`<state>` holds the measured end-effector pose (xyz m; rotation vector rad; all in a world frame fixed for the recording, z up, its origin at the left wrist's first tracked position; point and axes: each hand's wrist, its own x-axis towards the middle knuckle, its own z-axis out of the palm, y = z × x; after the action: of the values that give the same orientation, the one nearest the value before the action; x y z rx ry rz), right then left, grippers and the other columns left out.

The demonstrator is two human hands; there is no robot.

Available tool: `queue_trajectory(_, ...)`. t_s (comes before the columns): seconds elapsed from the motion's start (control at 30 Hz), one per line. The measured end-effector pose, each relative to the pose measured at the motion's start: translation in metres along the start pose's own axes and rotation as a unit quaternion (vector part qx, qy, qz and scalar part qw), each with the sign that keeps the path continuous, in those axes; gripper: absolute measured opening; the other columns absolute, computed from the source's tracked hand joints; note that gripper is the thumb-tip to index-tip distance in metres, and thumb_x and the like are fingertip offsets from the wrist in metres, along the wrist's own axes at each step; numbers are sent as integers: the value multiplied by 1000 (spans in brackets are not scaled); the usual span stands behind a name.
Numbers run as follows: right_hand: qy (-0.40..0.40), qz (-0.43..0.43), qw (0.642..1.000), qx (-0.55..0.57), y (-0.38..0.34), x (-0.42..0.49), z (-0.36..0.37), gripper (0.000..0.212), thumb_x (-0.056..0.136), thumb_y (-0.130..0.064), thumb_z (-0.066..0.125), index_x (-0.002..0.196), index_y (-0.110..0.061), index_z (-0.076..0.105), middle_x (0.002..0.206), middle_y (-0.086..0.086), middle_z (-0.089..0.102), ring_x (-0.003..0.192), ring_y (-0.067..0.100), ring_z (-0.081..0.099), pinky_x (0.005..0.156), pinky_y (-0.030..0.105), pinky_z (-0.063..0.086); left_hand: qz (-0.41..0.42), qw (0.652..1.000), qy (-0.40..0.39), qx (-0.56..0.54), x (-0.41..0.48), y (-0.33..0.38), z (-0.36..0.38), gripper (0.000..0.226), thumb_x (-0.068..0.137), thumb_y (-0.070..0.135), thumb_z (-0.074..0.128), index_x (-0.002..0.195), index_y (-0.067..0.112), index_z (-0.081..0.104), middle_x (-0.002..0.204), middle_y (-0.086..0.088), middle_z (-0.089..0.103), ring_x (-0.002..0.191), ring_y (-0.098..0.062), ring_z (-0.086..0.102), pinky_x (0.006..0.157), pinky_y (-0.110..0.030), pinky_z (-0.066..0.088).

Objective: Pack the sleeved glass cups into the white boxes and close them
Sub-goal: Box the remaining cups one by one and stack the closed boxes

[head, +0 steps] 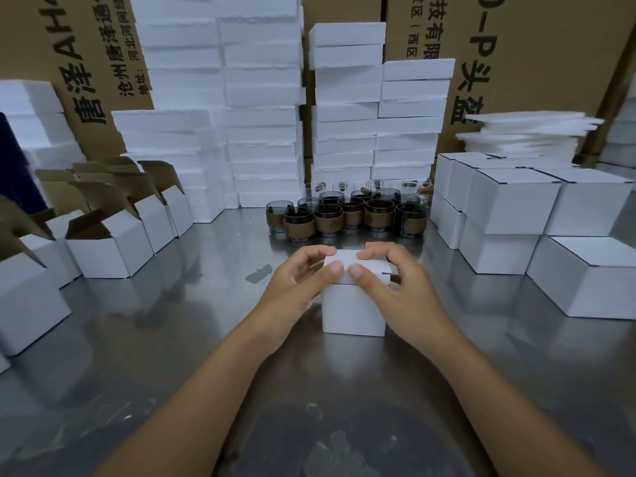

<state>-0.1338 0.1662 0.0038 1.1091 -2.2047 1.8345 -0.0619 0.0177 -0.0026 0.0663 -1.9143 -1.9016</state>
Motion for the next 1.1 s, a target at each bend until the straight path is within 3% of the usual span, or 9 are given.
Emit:
queue_trajectory(0.1, 4, 19, 1000, 21, 2, 2, 1, 6, 88, -34, 58, 88, -29, 62, 112, -21, 54, 104, -11, 49, 80, 6, 38, -15, 1000, -18, -15, 2, -2, -1, 36, 75, 39, 69, 110, 29, 62, 110, 13, 66, 100, -4, 63, 80, -20, 51)
queue_trajectory(0.2, 23, 37, 996, 84, 0, 4, 2, 29, 98, -20, 43, 81, -26, 66, 110, -12, 59, 100, -10, 51, 82, 6, 36, -27, 999, -19, -38, 2, -3, 2, 45, 74, 37, 63, 118, 36, 57, 121, 18, 60, 101, 5, 61, 75, -12, 48)
queue_trajectory(0.37, 18, 54, 995, 77, 3, 6, 3, 23, 95, -13, 45, 98, -29, 62, 109, -5, 59, 95, 0, 53, 77, 10, 38, -70, 996, -31, -49, 4, -5, 3, 44, 71, 38, 60, 114, 45, 56, 116, 16, 63, 96, 0, 65, 85, -21, 48)
queue_trajectory(0.5, 10, 70, 994, 79, 5, 6, 2, 23, 94, -16, 46, 102, -32, 60, 104, -12, 59, 80, -11, 52, 63, 3, 38, -71, 995, -29, -60, 6, -5, 1, 47, 70, 31, 61, 116, 41, 57, 116, 14, 64, 98, -3, 65, 85, -22, 49)
queue_trajectory(0.67, 0, 68, 995, 76, 4, 7, 3, 29, 95, -10, 45, 103, -35, 57, 116, -7, 58, 102, 9, 54, 76, 20, 42, -67, 996, -33, -55, 5, -3, -2, 49, 77, 17, 64, 123, 32, 53, 110, 20, 67, 97, -1, 65, 74, -15, 51)
queue_trajectory(0.8, 22, 36, 998, 51, 2, 7, 3, 31, 95, -9, 48, 95, -38, 59, 129, -14, 45, 120, 2, 43, 93, 23, 37, -68, 996, -27, -49, 5, -2, -2, 45, 88, 9, 57, 128, 27, 49, 112, 21, 64, 96, 2, 64, 74, -14, 51)
queue_trajectory(0.87, 30, 27, 998, 44, 2, 6, 2, 31, 95, -9, 49, 91, -38, 61, 125, -15, 48, 117, 0, 45, 93, 22, 38, -71, 996, -26, -49, 5, -1, -2, 46, 88, 8, 57, 129, 26, 49, 115, 19, 62, 97, 2, 64, 75, -14, 52)
queue_trajectory(1.0, 34, 10, 998, 57, 1, 6, 2, 29, 95, -8, 48, 92, -33, 62, 111, -15, 60, 105, -5, 51, 79, 11, 41, -77, 996, -26, -47, 5, 1, -1, 46, 88, 8, 57, 129, 26, 48, 118, 17, 61, 99, 0, 64, 78, -16, 51)
queue_trajectory(1.1, 30, 14, 998, 46, 2, 5, 2, 27, 96, -9, 47, 92, -31, 62, 110, -18, 58, 108, -3, 51, 86, 15, 41, -72, 996, -30, -53, 4, 0, -3, 50, 84, 14, 64, 129, 27, 48, 118, 16, 63, 102, -1, 64, 78, -16, 52)
